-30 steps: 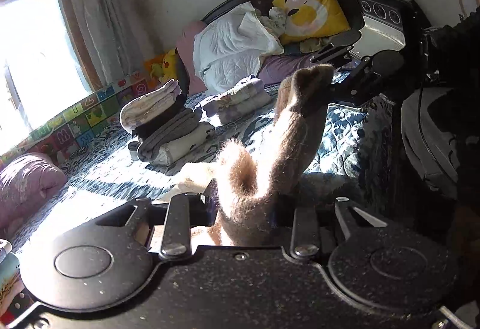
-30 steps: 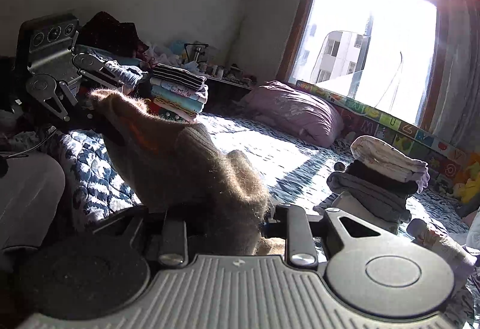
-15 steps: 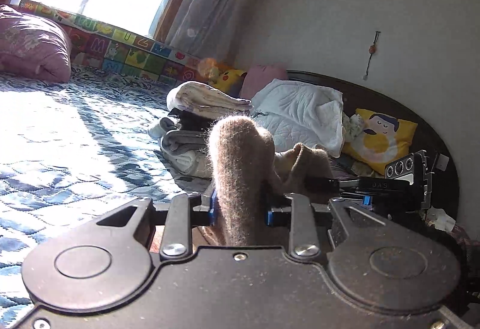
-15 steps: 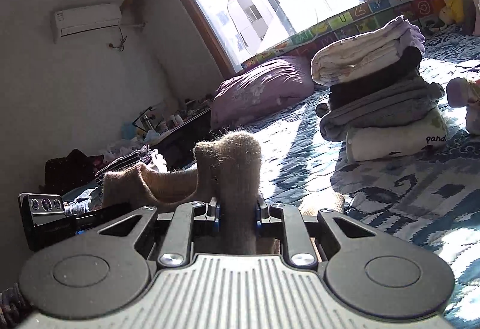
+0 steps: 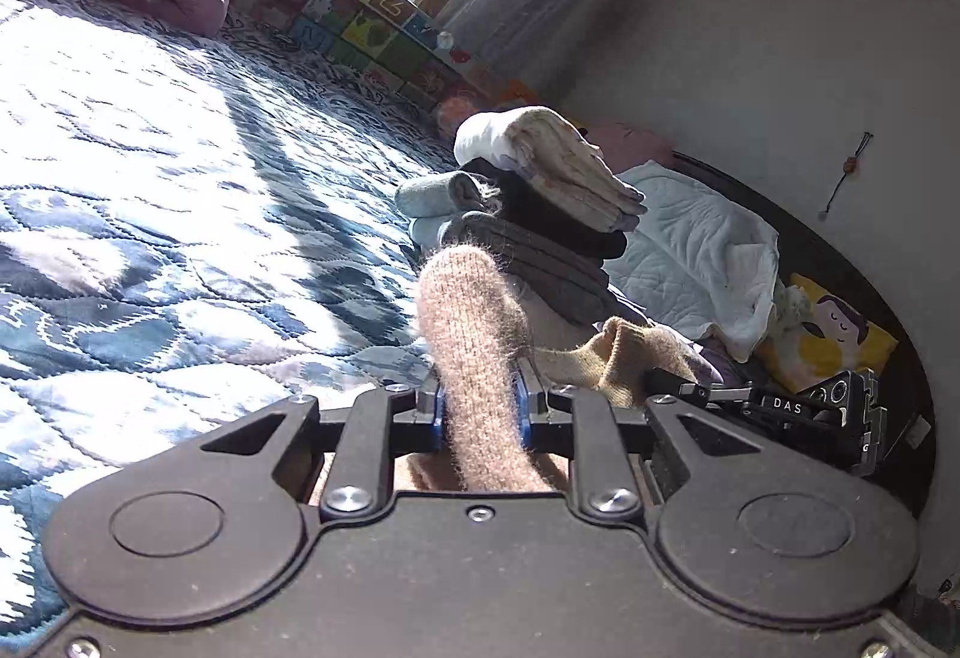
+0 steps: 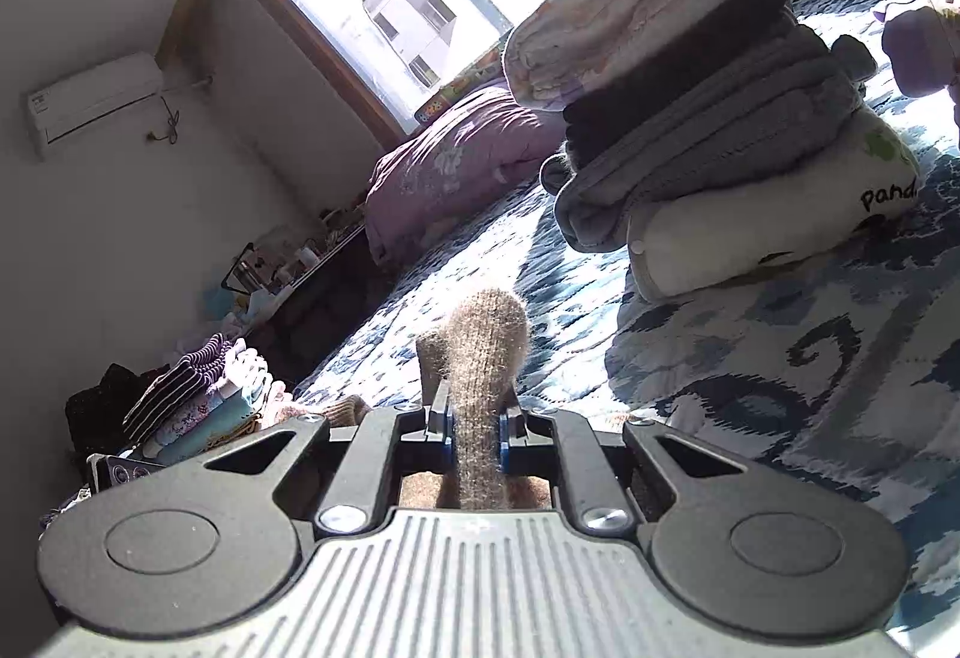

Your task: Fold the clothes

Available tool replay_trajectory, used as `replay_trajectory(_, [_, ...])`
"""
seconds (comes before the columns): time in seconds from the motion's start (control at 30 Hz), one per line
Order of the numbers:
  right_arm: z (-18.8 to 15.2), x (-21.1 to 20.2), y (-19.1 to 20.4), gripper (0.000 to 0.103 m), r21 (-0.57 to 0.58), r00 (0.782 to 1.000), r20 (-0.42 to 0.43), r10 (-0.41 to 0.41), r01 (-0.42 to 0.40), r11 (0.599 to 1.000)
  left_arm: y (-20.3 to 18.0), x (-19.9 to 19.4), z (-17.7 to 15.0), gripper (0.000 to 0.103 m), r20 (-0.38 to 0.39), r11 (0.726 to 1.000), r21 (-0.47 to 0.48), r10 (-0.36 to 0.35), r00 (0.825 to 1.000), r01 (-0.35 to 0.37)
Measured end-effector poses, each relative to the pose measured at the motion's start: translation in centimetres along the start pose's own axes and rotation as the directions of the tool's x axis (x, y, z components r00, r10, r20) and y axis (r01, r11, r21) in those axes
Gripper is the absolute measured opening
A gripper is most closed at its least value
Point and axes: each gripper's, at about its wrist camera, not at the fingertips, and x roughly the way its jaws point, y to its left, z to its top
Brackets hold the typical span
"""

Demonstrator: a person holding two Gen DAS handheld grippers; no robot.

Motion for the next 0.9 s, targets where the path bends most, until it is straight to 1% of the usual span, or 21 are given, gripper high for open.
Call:
replay_trajectory(0.07, [-0.4, 1.0, -0.7, 0.014, 0.010, 0.999, -0.029, -0.028, 0.028, 1.000, 0.7, 0.5, -0.2, 0.016, -0.027, 1.000, -0.009, 0.028, 0.999, -0.028])
replay_trajectory(0.2, [-1.1, 2.1, -1.9, 0.014, 0.053, 0.996, -0.066, -0.064, 0.068, 0.996, 1.1, 1.0, -0.5, 0.016, -0.062, 0.998, -0.016, 0.059, 0.996, -0.060])
replay_trajectory(0.27, [-1.2, 2.7, -2.2, 0.015, 0.058, 0.992, -0.099, -0.081, 0.087, 0.995, 1.6, 1.4, -0.5, 0.016, -0.089, 0.995, -0.034, 0.094, 0.992, -0.097])
replay_trajectory(0.3, [-1.2, 2.8, -2.3, 0.019, 0.068, 0.991, -0.102, -0.084, 0.091, 0.994, 1.7, 1.6, -0.6, 0.022, -0.092, 0.992, -0.029, 0.121, 0.988, -0.124])
replay_trajectory(0.33, [-1.0, 2.6, -2.3, 0.028, 0.072, 0.990, -0.104, -0.096, 0.104, 0.992, 1.6, 1.7, -0.6, 0.032, -0.090, 0.989, -0.021, 0.147, 0.985, -0.150])
replay_trajectory(0.37, [-0.8, 2.1, -2.0, 0.029, 0.070, 0.990, -0.088, -0.112, 0.118, 0.991, 1.3, 1.5, -0.4, 0.034, -0.072, 0.985, -0.002, 0.173, 0.982, -0.174])
replay_trajectory(0.4, [-0.6, 1.6, -1.8, 0.031, 0.066, 0.989, -0.071, -0.128, 0.133, 0.989, 0.9, 1.2, -0.2, 0.041, -0.047, 0.979, 0.015, 0.203, 0.978, -0.202])
replay_trajectory(0.43, [-0.2, 0.6, -0.9, 0.032, 0.026, 0.987, -0.031, -0.160, 0.160, 0.987, 0.4, 0.5, 0.1, 0.051, -0.006, 0.970, 0.029, 0.241, 0.971, -0.240])
replay_trajectory(0.47, [0.0, -0.2, 0.0, 0.032, -0.023, 0.983, 0.002, -0.185, 0.185, 0.983, -0.1, -0.4, 0.4, 0.052, 0.036, 0.963, 0.042, 0.265, 0.964, -0.266])
replay_trajectory(0.5, [0.0, -1.2, 1.3, 0.032, -0.086, 0.977, 0.051, -0.207, 0.211, 0.974, -0.7, -1.3, 0.6, 0.052, 0.066, 0.960, 0.055, 0.270, 0.961, -0.273])
replay_trajectory(0.53, [-0.1, -2.1, 2.6, 0.032, -0.146, 0.975, 0.084, -0.207, 0.218, 0.965, -1.7, -2.5, 0.8, 0.052, 0.096, 0.956, 0.083, 0.273, 0.957, -0.281])
replay_trajectory(0.57, [-0.4, -2.8, 3.9, 0.032, -0.198, 0.977, 0.097, -0.191, 0.207, 0.958, -2.8, -3.4, 0.7, 0.052, 0.108, 0.954, 0.123, 0.261, 0.959, -0.273])
replay_trajectory(0.6, [-0.9, -3.5, 5.4, 0.032, -0.258, 0.983, 0.096, -0.156, 0.176, 0.950, -4.0, -4.3, 0.6, 0.052, 0.112, 0.951, 0.164, 0.246, 0.963, -0.262])
replay_trajectory(0.67, [-2.5, -4.2, 8.2, 0.032, -0.371, 0.993, 0.066, -0.094, 0.112, 0.922, -6.8, -5.5, -0.5, 0.052, 0.069, 0.942, 0.254, 0.208, 0.976, -0.219])
replay_trajectory(0.7, [-3.6, -4.4, 9.5, 0.035, -0.424, 0.997, 0.036, -0.064, 0.073, 0.903, -7.8, -5.6, -1.4, 0.052, 0.039, 0.935, 0.297, 0.192, 0.981, -0.195])
replay_trajectory(0.73, [-4.5, -4.2, 10.4, 0.036, -0.452, 0.999, -0.010, -0.035, 0.027, 0.892, -8.8, -5.8, -2.3, 0.052, 0.009, 0.926, 0.335, 0.181, 0.983, -0.173])
replay_trajectory(0.77, [-5.4, -3.7, 10.9, 0.036, -0.467, 0.998, -0.050, -0.035, 0.008, 0.884, -9.3, -5.8, -3.3, 0.052, -0.017, 0.918, 0.361, 0.185, 0.983, -0.166])
replay_trajectory(0.8, [-6.3, -3.2, 11.5, 0.036, -0.482, 0.995, -0.090, -0.036, -0.012, 0.876, -9.4, -5.5, -4.2, 0.053, -0.040, 0.904, 0.387, 0.212, 0.976, -0.180])
replay_trajectory(0.83, [-7.5, -2.3, 11.6, 0.037, -0.498, 0.988, -0.136, -0.073, -0.004, 0.867, -9.2, -4.6, -5.5, 0.053, -0.064, 0.879, 0.429, 0.260, 0.963, -0.209])
replay_trajectory(0.87, [-8.9, -1.0, 11.5, 0.037, -0.525, 0.973, -0.181, -0.141, 0.025, 0.851, -8.4, -3.4, -6.7, 0.054, -0.084, 0.855, 0.466, 0.300, 0.950, -0.229])
replay_trajectory(0.9, [-10.4, -0.3, 11.4, 0.037, -0.567, 0.971, -0.163, -0.172, 0.051, 0.822, -7.6, -2.5, -7.7, 0.059, -0.093, 0.838, 0.489, 0.325, 0.941, -0.241])
